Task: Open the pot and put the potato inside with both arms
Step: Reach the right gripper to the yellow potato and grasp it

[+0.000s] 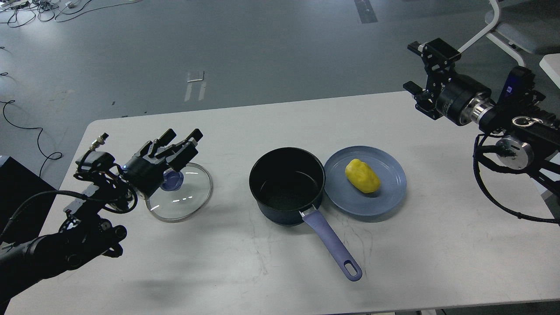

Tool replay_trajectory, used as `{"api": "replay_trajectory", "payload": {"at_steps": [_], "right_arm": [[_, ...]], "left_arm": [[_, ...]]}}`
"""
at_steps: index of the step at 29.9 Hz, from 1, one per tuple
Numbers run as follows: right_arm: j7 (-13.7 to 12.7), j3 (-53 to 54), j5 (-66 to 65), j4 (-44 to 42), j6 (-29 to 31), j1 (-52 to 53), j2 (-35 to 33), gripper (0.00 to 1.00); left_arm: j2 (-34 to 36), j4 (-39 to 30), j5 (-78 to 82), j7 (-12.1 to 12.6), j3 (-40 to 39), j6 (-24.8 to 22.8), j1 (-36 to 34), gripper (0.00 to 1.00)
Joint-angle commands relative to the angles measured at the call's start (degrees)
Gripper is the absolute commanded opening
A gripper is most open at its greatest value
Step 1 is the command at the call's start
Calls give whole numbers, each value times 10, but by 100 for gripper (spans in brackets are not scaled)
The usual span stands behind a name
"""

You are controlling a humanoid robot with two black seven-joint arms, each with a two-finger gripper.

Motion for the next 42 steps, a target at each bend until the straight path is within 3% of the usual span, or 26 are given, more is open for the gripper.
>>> {"api": "replay_trajectory", "payload": {"at_steps": [1,7,8,9,10,11,14,21,31,35,37,42], "right_arm": [[37,-46,-120,13,-5,-3,-20,100],[74,-129,-297,13,-95,-6,-17,99],[79,-150,-319,11,-109,-4,-15,99],[80,-172,-333,8,-118,-3,-13,99],[80,-181,-338,6,-121,-3,-13,98],[80,-199,-348,-1,-123,-1,-9,98],[80,-230,-383,-19,-125,0,17,97],[79,-295,-437,-80,-125,41,54,84],[77,-396,-439,-132,-125,109,100,82],[79,-448,-444,-136,-124,126,110,65],[79,-470,-444,-150,-125,137,117,43],[82,-474,-443,-158,-125,140,122,26]], "left_arm": [[-2,-24,-111,0,-27,-57,-34,99],[-45,-20,-374,0,-130,-186,-60,99],[-50,-20,-415,20,-155,-209,-60,99],[-59,-20,-448,62,-178,-226,-60,99],[-61,-20,-461,83,-188,-233,-59,99],[-65,-20,-486,119,-206,-242,-58,99],[-66,-20,-523,163,-222,-255,-55,99],[-63,-20,-523,163,-222,-267,-48,99],[-60,-20,-520,143,-223,-268,-39,99],[-60,-20,-520,141,-222,-268,-36,99],[-62,-21,-519,139,-223,-267,-29,99],[-62,-21,-518,131,-222,-268,-22,99]]}}
